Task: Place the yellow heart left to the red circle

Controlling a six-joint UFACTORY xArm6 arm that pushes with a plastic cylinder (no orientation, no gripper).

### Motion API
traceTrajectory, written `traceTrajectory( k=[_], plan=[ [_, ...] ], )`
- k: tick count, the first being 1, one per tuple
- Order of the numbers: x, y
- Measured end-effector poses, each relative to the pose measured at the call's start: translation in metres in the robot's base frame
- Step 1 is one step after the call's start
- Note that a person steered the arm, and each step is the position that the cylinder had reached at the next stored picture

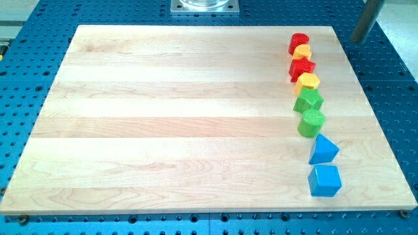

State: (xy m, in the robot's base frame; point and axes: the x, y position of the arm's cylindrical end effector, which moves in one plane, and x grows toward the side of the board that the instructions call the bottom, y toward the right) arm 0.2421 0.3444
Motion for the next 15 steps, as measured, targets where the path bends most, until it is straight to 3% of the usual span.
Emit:
traceTrajectory(
  k=[2,4,5,6,7,9,11,12,13,15],
  plan=[
    [0.047,-0.034],
    [0.062,-0.140],
    [0.080,-0.159],
    [0.093,-0.229],
    [0.112,-0.229],
    [0.087,-0.260],
    [0.069,-0.246],
    [0.086,-0.331],
    [0.061,-0.268],
    [0.043,-0.204]
  ],
)
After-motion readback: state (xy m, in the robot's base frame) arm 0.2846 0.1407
